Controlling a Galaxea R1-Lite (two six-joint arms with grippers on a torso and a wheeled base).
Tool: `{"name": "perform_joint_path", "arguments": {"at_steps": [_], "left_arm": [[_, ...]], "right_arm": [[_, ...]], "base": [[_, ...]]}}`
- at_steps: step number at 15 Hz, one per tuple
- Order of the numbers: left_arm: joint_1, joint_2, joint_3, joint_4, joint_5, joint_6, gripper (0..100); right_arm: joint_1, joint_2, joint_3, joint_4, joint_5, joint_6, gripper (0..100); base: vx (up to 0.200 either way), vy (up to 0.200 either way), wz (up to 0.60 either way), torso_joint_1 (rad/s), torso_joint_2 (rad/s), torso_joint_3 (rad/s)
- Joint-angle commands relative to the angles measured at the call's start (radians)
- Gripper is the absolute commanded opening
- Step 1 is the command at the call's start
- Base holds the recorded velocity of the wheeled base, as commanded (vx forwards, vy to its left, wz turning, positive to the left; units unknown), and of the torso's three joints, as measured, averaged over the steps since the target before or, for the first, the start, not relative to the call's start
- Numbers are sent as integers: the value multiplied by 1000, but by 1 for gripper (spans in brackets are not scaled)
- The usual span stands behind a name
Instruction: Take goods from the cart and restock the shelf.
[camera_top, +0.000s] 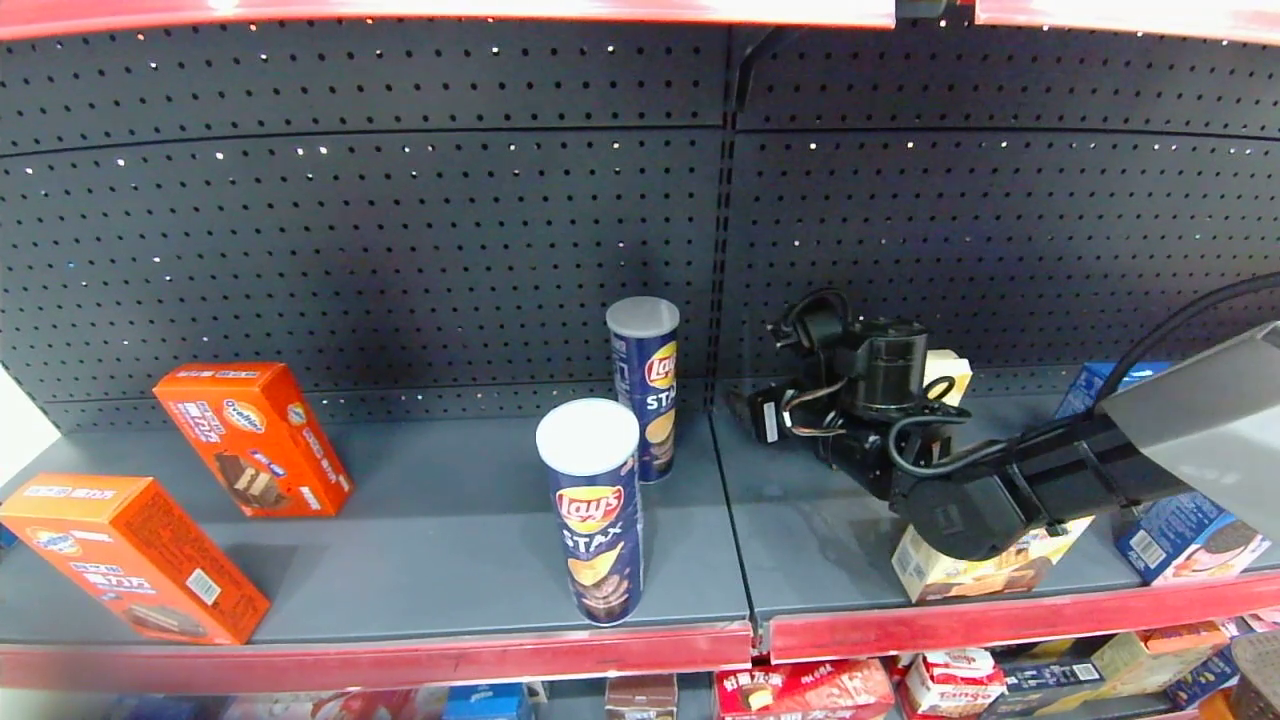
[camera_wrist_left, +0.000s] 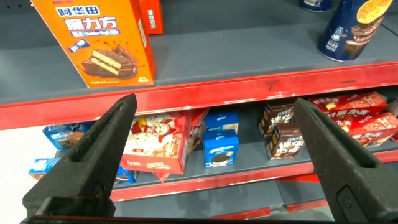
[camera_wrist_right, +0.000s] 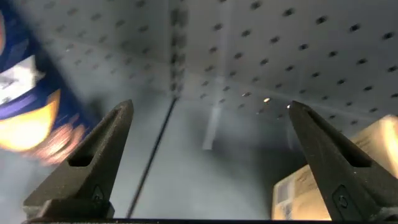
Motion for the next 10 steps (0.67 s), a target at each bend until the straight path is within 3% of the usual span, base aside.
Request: {"name": "perform_joint_path", "arguments": {"at_steps": [1, 10], "left_arm": [[0, 0, 0, 0, 0, -1, 100], [0, 1, 0, 0, -11, -13, 100]], "right_arm": [[-22, 54, -59, -1, 1, 0, 100], [66, 172, -169, -30, 9, 15, 100]], "base": [[0, 0, 0, 0, 0, 0], [0, 0, 0, 0, 0, 0]]}}
